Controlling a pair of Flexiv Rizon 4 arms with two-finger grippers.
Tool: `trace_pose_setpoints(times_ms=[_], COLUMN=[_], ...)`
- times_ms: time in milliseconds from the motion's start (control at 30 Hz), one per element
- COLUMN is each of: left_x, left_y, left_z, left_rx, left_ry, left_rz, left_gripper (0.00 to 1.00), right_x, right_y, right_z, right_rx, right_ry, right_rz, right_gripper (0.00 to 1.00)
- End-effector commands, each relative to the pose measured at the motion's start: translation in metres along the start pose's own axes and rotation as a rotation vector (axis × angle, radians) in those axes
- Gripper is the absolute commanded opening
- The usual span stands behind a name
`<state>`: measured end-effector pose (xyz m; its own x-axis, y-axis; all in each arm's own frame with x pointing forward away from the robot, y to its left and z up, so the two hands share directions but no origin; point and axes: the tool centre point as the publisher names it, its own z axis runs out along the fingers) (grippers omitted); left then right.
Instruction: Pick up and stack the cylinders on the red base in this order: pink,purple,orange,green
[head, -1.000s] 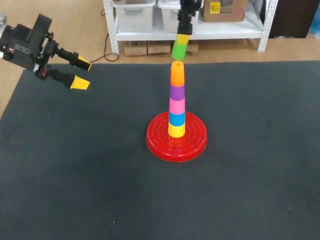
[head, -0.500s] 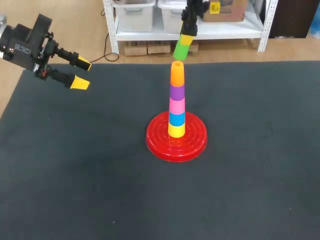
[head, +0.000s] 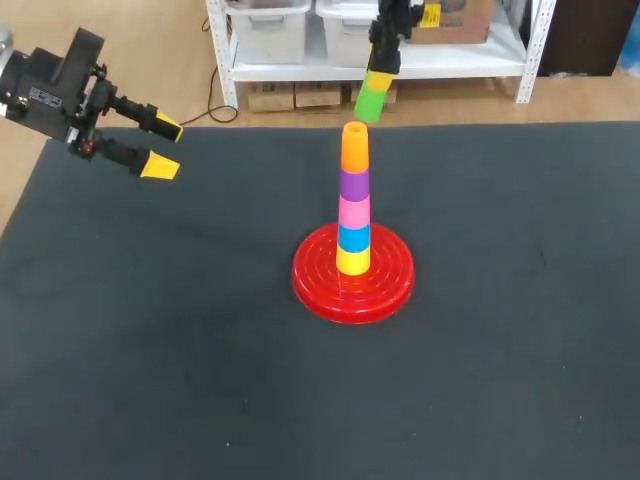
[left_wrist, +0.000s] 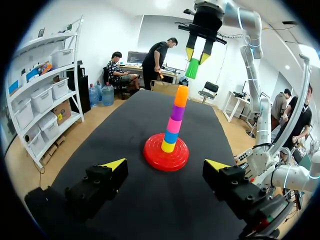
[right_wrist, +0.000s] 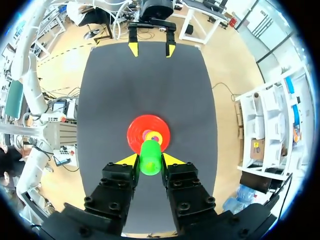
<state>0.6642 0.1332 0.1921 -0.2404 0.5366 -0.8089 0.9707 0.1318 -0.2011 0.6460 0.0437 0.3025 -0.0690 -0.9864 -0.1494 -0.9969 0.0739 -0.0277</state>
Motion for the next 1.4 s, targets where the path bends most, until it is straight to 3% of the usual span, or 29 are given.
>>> trace_pose_setpoints(times_ms=[33,433,1400], left_x=[0.002,0.002,0.002], left_y=[0.0,0.0,0.0], left_z=[0.0,0.0,0.0], left_rx=[-0.002,-0.002,-0.002], left_ry=[-0.005,-0.005,-0.005], left_rz=[0.004,0.004,0.004], left_gripper=[1.0,1.0,1.0], right_x=[-0.009,-0.019,-0.025], right_y=[-0.007,-0.003,-0.015], right_z=[-0.005,0.01,0.027], right_rx=[-0.02,-0.067,-0.109], right_ry=[0.039,0.16,0.252], right_rz=[0.007,-0.014,0.054], right_gripper=[0.0,0.0,0.0])
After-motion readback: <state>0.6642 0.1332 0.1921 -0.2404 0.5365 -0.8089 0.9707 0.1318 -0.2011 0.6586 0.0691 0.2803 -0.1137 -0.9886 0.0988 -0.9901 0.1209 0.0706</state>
